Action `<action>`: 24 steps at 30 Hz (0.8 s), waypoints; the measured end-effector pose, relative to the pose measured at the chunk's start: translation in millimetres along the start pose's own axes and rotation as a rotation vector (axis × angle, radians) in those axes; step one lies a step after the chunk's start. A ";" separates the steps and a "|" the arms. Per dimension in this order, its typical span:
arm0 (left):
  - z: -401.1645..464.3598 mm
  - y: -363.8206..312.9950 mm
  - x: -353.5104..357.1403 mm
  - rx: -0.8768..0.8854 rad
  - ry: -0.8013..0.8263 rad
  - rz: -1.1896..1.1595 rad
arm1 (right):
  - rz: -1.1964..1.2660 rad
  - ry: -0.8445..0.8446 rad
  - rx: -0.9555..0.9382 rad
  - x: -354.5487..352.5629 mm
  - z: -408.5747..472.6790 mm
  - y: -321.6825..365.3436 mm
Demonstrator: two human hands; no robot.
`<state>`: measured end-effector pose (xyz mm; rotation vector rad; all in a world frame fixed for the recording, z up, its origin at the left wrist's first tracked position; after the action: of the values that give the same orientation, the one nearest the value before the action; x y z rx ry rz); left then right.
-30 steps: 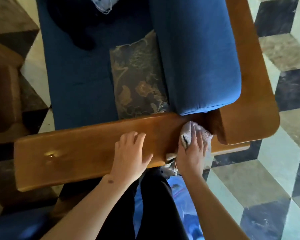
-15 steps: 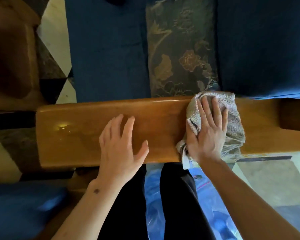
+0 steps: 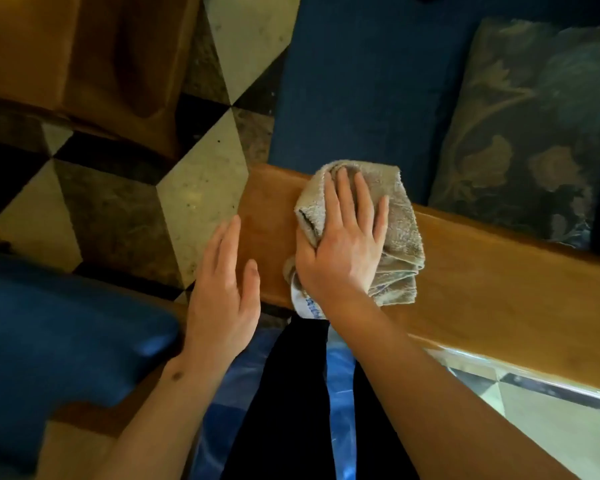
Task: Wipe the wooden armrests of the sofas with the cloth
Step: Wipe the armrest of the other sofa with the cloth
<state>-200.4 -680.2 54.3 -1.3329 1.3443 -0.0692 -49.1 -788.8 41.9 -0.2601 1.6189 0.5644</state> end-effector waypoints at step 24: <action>-36.7 -27.6 51.7 -0.019 0.060 0.375 | 0.001 0.238 -1.146 -11.6 -56.2 -67.7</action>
<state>-191.9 -748.7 52.2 -1.0817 1.6282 0.1611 -63.3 -876.5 41.6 -1.1975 1.3473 1.4675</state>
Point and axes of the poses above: each hand's wrist, its own z-axis towards the middle knuckle, its own x-axis out of the palm, y = z × x, the point moved 10 cm from there along z, towards the middle knuckle, and after that the axes turned 10 degrees about -z, right-handed, at the moved point
